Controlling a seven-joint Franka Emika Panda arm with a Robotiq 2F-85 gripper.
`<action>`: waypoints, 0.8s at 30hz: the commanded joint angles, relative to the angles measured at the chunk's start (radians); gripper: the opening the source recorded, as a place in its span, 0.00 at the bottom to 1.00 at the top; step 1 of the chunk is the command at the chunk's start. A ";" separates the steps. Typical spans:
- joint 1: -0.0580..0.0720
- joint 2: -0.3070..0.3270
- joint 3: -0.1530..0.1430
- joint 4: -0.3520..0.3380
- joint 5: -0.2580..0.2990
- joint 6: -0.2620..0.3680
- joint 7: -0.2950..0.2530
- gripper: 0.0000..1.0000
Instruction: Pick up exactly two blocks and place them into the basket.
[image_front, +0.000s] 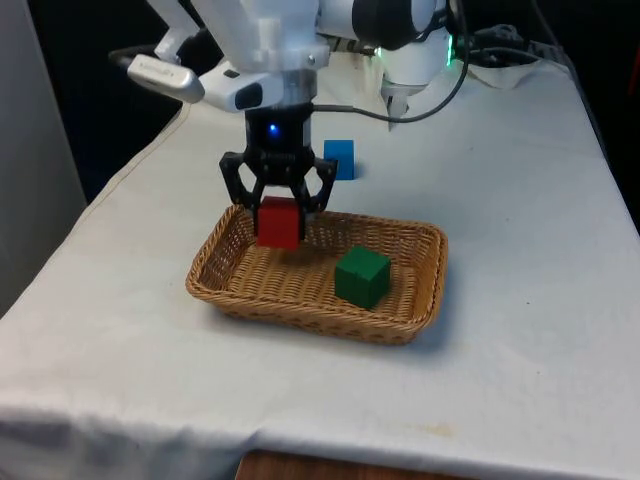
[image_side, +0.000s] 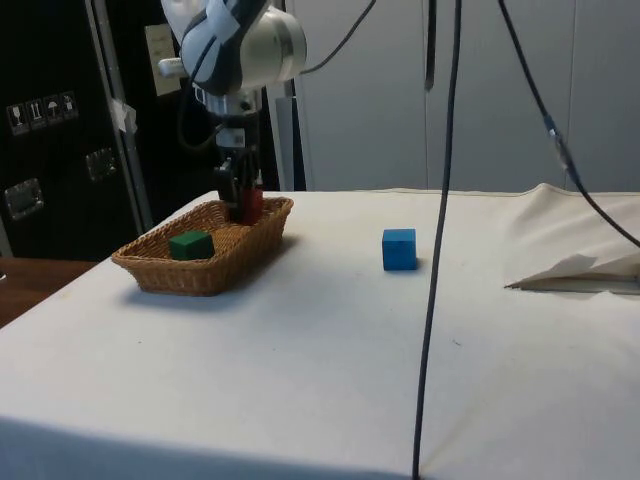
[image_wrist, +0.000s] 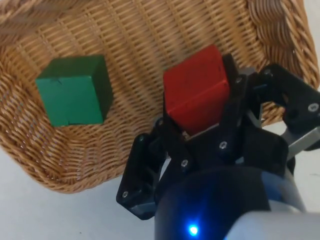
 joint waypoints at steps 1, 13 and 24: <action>0.000 0.006 -0.002 0.006 0.011 0.000 -0.005 0.02; 0.000 0.002 -0.003 0.005 0.022 -0.006 -0.014 0.65; 0.005 0.001 -0.004 0.004 0.020 -0.008 -0.009 1.00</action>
